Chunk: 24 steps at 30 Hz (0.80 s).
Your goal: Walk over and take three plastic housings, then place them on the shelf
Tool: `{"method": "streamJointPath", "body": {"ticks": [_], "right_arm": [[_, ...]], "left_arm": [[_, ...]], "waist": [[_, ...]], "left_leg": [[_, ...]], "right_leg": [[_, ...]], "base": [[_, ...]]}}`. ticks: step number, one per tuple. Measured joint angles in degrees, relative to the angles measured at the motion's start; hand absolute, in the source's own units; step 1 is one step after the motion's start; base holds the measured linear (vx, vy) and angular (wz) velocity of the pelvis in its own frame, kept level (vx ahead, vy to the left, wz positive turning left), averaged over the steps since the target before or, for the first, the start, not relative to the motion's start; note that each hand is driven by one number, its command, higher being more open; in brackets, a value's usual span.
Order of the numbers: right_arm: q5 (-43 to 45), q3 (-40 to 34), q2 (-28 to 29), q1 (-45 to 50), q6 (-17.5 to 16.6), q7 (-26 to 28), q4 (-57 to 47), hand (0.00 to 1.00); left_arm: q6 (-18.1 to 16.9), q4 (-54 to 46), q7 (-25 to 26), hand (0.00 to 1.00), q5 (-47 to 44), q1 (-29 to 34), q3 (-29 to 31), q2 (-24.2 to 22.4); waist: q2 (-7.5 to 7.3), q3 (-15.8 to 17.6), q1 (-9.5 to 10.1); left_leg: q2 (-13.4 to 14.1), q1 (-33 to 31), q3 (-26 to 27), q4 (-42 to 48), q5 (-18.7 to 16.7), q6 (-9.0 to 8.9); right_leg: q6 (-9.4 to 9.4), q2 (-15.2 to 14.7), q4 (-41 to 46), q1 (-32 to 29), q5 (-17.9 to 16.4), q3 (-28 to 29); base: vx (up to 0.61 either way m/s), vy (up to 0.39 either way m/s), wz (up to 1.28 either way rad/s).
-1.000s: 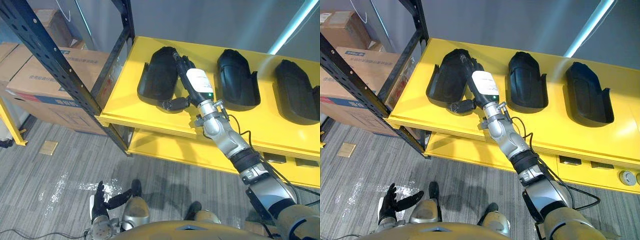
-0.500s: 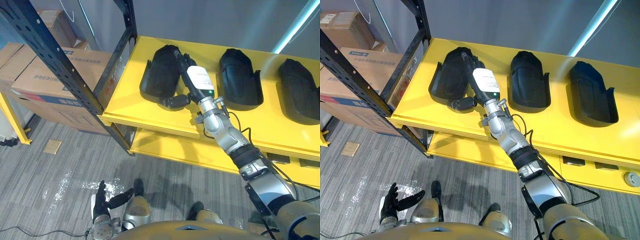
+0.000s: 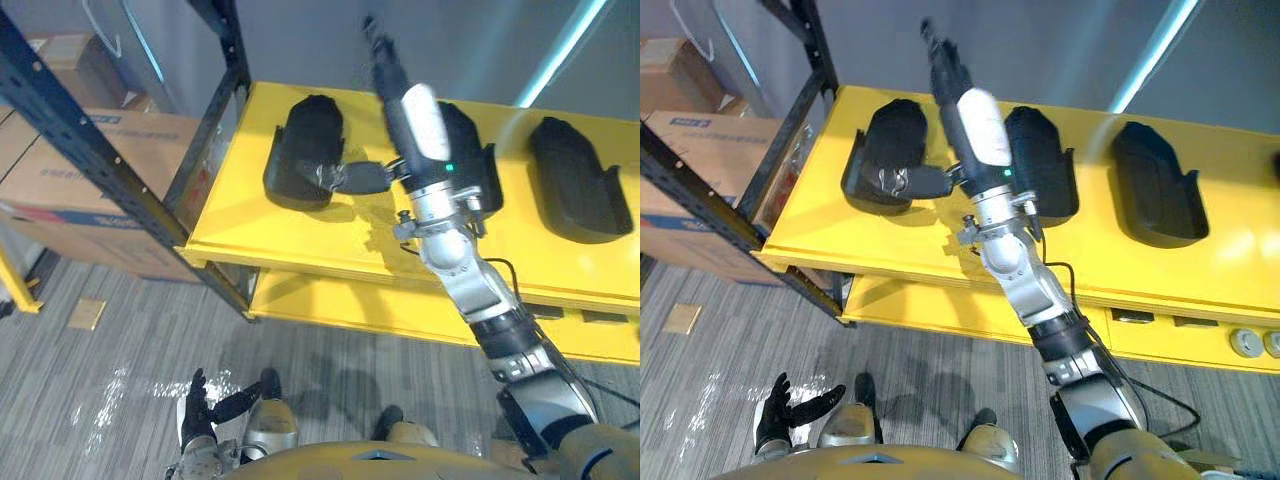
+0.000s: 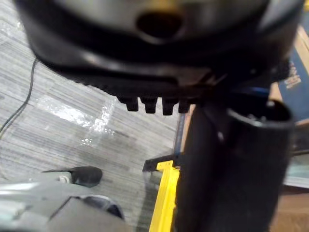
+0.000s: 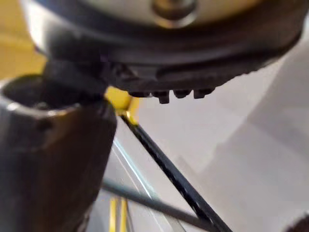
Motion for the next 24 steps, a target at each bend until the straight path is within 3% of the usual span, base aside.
{"method": "streamJointPath", "body": {"ticks": [5, 11, 24], "right_arm": [[17.7, -14.9, 0.0, 7.4, 1.7, 6.3, -4.8, 1.00], [35.5, -22.0, -0.8, 16.6, 8.1, 15.3, -0.3, 1.00], [37.4, -22.2, -0.7, 19.3, 11.6, 24.3, 10.9, 1.00]], "left_arm": [[0.0, 0.0, -0.3, 1.00, 0.0, 0.4, 2.3, -0.2], [0.1, 1.7, -0.6, 1.00, -0.8, 1.7, 1.3, -0.5], [1.4, 1.7, -0.8, 1.00, -1.2, 2.2, 0.4, 0.5]], "waist": [[-1.76, -2.2, -2.50], [-0.41, -4.2, -4.83], [-1.04, -6.1, -4.32]], "left_leg": [[0.2, 1.4, 3.2, -0.1, -0.6, -0.45], [0.2, 2.9, 5.8, -0.2, -1.6, -0.42], [0.5, 2.4, 5.7, -0.2, -1.5, -0.69]], "right_leg": [[0.00, 0.6, -2.0, 0.3, 1.3, 2.1], [-0.13, 1.1, -4.2, 0.6, 2.5, 4.3], [-0.59, 1.7, -5.9, 0.9, 3.3, 4.0]], "base": [[0.02, 0.010, -0.26], [0.00, 0.019, -0.25], [0.03, 0.001, 0.00]]}}
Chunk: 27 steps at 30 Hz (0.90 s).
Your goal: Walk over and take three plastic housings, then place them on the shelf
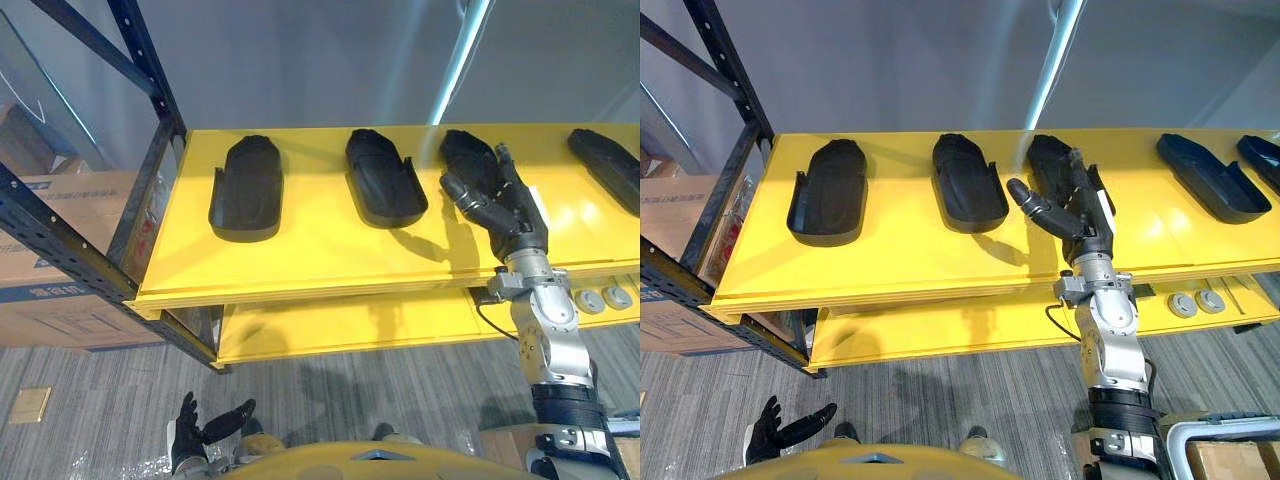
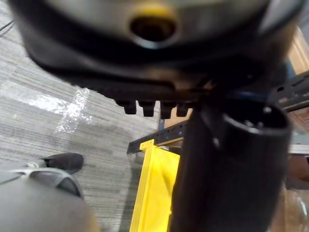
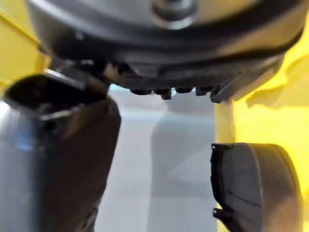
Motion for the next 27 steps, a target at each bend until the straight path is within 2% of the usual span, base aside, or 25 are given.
{"method": "streamJointPath", "body": {"ticks": [11, 18, 27], "right_arm": [[-0.4, 1.7, 0.5, 1.1, 0.5, 0.5, 3.0, 1.00], [-0.4, 3.1, 1.0, 1.1, 2.7, -0.8, 6.8, 1.00], [-0.5, 3.1, 1.0, 1.0, 2.6, -0.8, 7.7, 1.00]], "left_arm": [[0.3, 0.0, -3.2, 1.00, 0.0, 1.8, -0.1, 0.1], [1.7, -0.2, -3.6, 1.00, 0.0, 1.8, -1.1, 0.6], [2.5, -0.5, -3.9, 1.00, 0.0, 1.8, -1.4, 0.8]], "waist": [[0.08, 0.0, 0.55], [0.22, -0.1, 0.61], [0.50, -0.1, 0.59]], "left_leg": [[-0.6, -0.4, -1.8, 0.0, -0.1, 0.16], [-1.0, -1.1, -2.6, 0.0, -0.1, 0.27], [-1.4, -1.2, -3.2, 0.0, 0.1, 0.51]], "right_leg": [[0.07, -0.6, -0.1, 0.8, -0.6, -1.8], [0.16, -1.0, 0.0, 0.8, -0.6, -2.5], [0.34, -1.3, 0.1, 1.0, -0.3, -2.9]], "base": [[0.00, 0.014, 0.08], [0.02, 0.008, 0.04], [0.03, 0.011, 0.02]]}}
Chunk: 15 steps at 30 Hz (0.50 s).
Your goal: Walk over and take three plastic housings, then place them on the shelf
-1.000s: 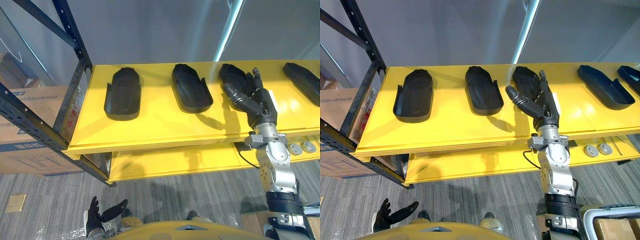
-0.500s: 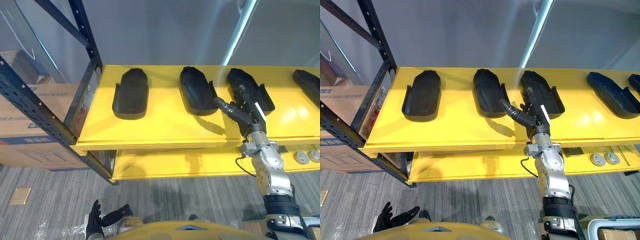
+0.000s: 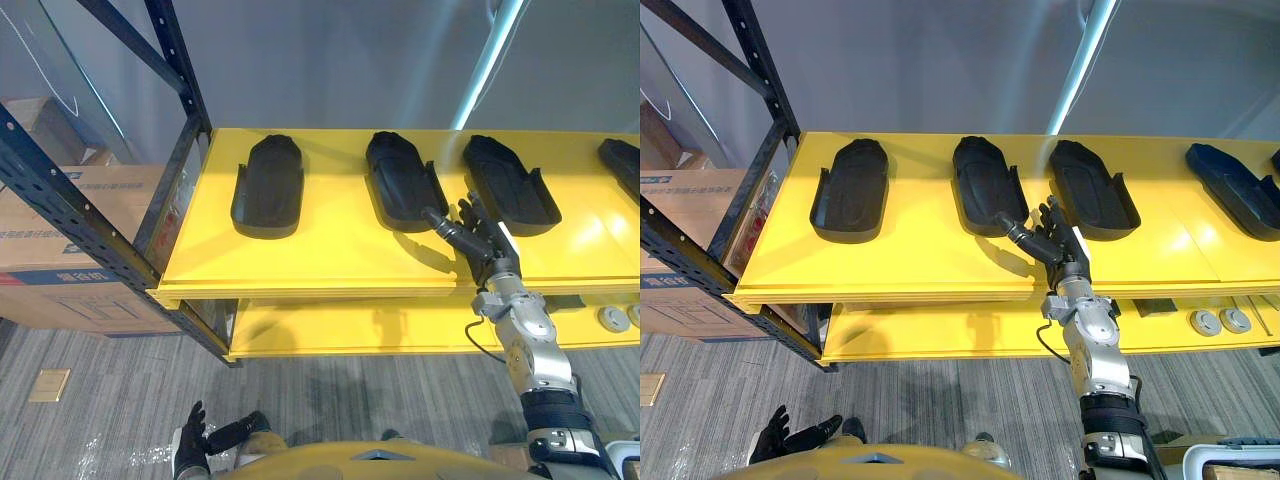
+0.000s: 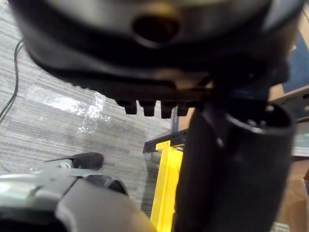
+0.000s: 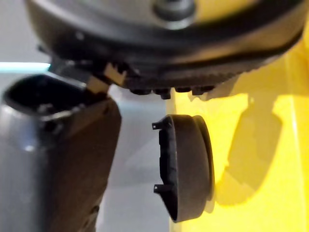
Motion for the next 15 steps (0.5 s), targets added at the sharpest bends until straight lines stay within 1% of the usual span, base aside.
{"method": "streamJointPath", "body": {"ticks": [6, 15], "right_arm": [[0.0, 0.1, 0.0, -1.0, 0.0, 0.1, 1.7, 1.00], [0.0, 0.5, 0.0, -2.0, -0.1, 2.5, 2.8, 1.00]], "left_arm": [[0.0, 0.0, -0.3, 1.00, -0.7, 0.0, 0.0, 0.0], [0.0, 0.0, -0.5, 1.00, -1.2, 0.0, 0.0, 0.0]], "waist": [[0.02, 0.0, 0.06], [-0.02, 0.0, 0.11]], "left_leg": [[0.0, 0.0, -0.2, 0.0, 0.0, 0.05], [0.0, 0.0, -0.2, 0.0, 0.0, 0.08]], "right_leg": [[-0.34, 0.0, 0.1, 0.0, -0.4, -0.1], [-0.21, 0.0, 0.3, 0.0, -0.7, -0.2]], "base": [[0.00, 0.000, 0.00], [0.01, 0.001, 0.00]]}}
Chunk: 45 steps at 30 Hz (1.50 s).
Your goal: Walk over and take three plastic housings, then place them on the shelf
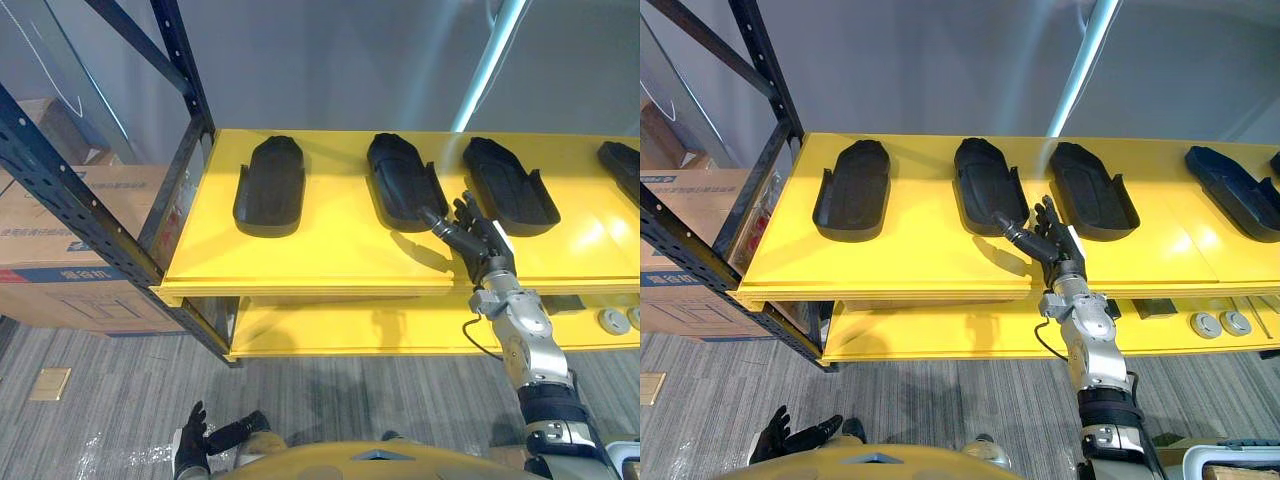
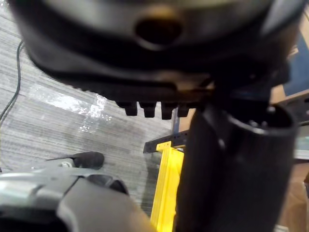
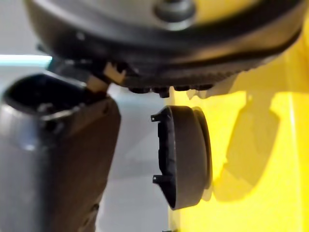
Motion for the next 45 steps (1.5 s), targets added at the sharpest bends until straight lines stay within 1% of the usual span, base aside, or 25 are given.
{"method": "streamJointPath", "body": {"ticks": [13, 19, 30, 34, 37, 40, 41, 42, 43, 44, 45], "right_arm": [[0.0, 2.4, 0.0, -2.0, 0.0, 1.5, 1.6, 1.00], [0.0, 3.2, 0.0, -2.0, 0.0, 3.2, 1.6, 1.00], [0.0, 3.5, 0.0, -2.0, 0.0, 3.7, 1.6, 1.00], [-0.1, 3.6, 0.0, -2.0, -0.2, 3.1, 1.6, 1.00], [-2.4, 4.8, 0.1, -2.0, -2.6, 0.8, 1.8, 1.00], [-4.9, 5.0, 1.2, -2.0, -7.2, -2.4, 1.7, 1.00], [-5.0, 4.8, 1.9, -2.0, -9.8, -3.9, 1.1, 1.00], [-4.6, 4.3, 2.3, -2.0, -11.7, -5.2, -1.0, 1.00], [-4.6, 3.9, 2.4, -2.0, -12.5, -5.9, -2.5, 1.00], [-4.6, 3.2, 2.7, -2.0, -14.1, -6.9, -5.0, 1.00], [-4.7, 1.8, 3.1, -1.9, -17.2, -8.6, -8.7, 1.00]], "left_arm": [[0.0, 0.0, 0.0, 1.00, 0.0, 0.0, 0.1, 0.0], [0.0, 0.0, 0.0, 1.00, 0.0, -0.1, 0.1, 0.2], [0.0, 0.2, -0.1, 1.00, 0.0, -0.1, 0.1, 0.4], [0.0, 0.3, -0.1, 1.00, 0.0, -0.2, 0.1, 0.4], [0.0, 0.3, 0.0, 1.00, 0.0, -0.2, 0.1, 0.4], [-0.2, 0.5, -0.1, 1.00, -0.1, -0.2, 0.1, 0.4], [-0.2, 0.6, -0.1, 1.00, -0.4, -0.2, 0.2, 0.3], [-0.3, 0.8, -0.2, 1.00, -1.2, -0.2, 0.3, 0.3], [-0.3, 1.0, -0.3, 1.00, -1.9, -0.3, 0.4, 0.2], [-0.2, 1.2, -0.5, 1.00, -2.5, -0.2, 0.8, 0.0], [-0.3, 1.8, -0.7, 1.00, -2.5, -0.3, 1.7, -0.4]], "waist": [[-0.11, 0.1, 0.09], [-0.38, 0.1, 0.08], [-0.66, 0.0, 0.08], [-0.72, 0.0, 0.10], [-0.73, -0.1, 0.19], [-0.76, -0.1, 0.35], [-0.81, -0.1, 0.41], [-0.82, -0.1, 0.41], [-0.84, -0.1, 0.44], [-0.84, -0.1, 0.55], [-0.86, -0.1, 0.65]], "left_leg": [[0.0, 0.1, -0.2, 0.0, 0.1, 0.06], [0.0, 0.1, -0.2, 0.0, 0.1, 0.06], [0.1, 0.2, 0.1, 0.0, 0.1, 0.04], [0.1, 0.3, 0.1, 0.0, 0.1, 0.04], [0.0, 0.2, 0.1, 0.0, 0.0, 0.04], [0.1, 0.2, 0.2, 0.0, 0.1, 0.04], [0.2, 0.2, 0.3, 0.0, 0.1, 0.04], [0.3, 0.2, 0.4, 0.0, 0.1, 0.03], [0.4, 0.2, 0.4, 0.0, 0.1, 0.02], [0.5, 0.3, 0.6, 0.0, 0.1, 0.00], [0.6, 0.5, 0.9, 0.0, 0.0, -0.05]], "right_leg": [[0.21, -0.1, 0.7, 0.0, 0.0, -0.2], [0.17, -0.1, 0.7, 0.0, -0.2, -0.1], [0.04, -0.1, 0.7, 0.0, 0.0, 0.1], [0.04, -0.1, 0.7, 0.0, 0.0, 0.1], [0.04, -0.1, 0.6, 0.0, 0.0, 0.1], [0.06, -0.1, 0.6, 0.0, 0.0, 0.1], [0.16, 0.0, 0.6, -0.1, 0.1, 0.3], [0.20, 0.1, 0.6, -0.1, 0.2, 0.4], [0.20, 0.1, 0.6, -0.1, 0.2, 0.6], [0.19, 0.2, 0.6, -0.2, 0.2, 0.9], [0.19, 0.4, 0.6, -0.2, 0.2, 1.2]], "base": [[0.01, 0.001, 0.00], [0.00, 0.000, 0.00], [0.00, 0.000, 0.00], [0.00, 0.000, 0.00], [0.00, 0.000, 0.00], [0.00, 0.000, 0.00], [0.00, 0.000, 0.00], [0.00, 0.000, 0.00], [0.00, 0.000, -0.04], [0.01, -0.002, -0.09], [0.03, -0.004, -0.15]]}}
